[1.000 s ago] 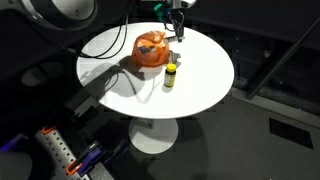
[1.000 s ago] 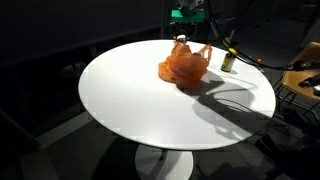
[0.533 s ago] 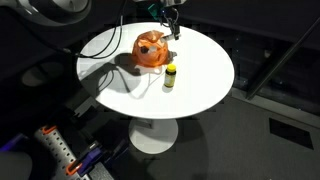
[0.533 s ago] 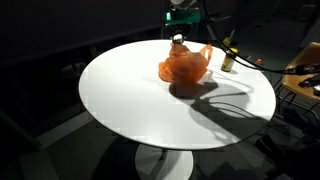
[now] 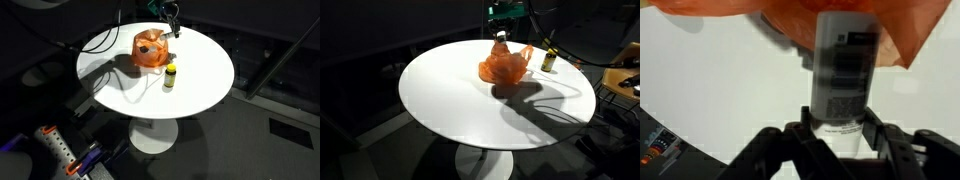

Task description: Put the white lotion bottle in the plastic bag

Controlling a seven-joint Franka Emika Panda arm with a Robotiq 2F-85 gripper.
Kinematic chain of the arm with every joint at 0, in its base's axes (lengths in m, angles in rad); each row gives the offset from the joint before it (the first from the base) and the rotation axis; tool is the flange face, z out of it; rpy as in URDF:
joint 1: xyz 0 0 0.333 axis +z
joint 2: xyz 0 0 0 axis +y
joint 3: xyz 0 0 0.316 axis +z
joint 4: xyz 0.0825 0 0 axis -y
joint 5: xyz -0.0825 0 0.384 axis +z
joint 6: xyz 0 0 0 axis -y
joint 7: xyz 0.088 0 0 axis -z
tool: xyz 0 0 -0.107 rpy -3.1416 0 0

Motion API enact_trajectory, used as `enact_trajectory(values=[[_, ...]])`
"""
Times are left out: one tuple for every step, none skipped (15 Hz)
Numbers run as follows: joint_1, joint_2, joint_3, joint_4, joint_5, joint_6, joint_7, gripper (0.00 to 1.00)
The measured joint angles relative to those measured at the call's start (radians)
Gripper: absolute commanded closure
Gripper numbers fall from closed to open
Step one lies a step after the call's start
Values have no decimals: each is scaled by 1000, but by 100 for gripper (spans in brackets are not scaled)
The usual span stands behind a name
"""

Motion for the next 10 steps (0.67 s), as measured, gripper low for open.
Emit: enact_trajectory(values=[[5, -26, 0, -40, 0, 8, -2, 73], [10, -52, 0, -82, 0, 20, -6, 73], [16, -77, 0, -125, 0, 33, -11, 73], [23, -105, 0, -170, 0, 42, -19, 73], [31, -130, 1, -214, 0, 49, -28, 73], [39, -157, 1, -259, 0, 57, -37, 73], [41, -185, 14, -304, -14, 63, -39, 73], [41, -213, 34, -349, -32, 69, -39, 73], [41, -242, 52, -393, -47, 75, -39, 73], [41, -271, 70, -439, -60, 82, -39, 73]])
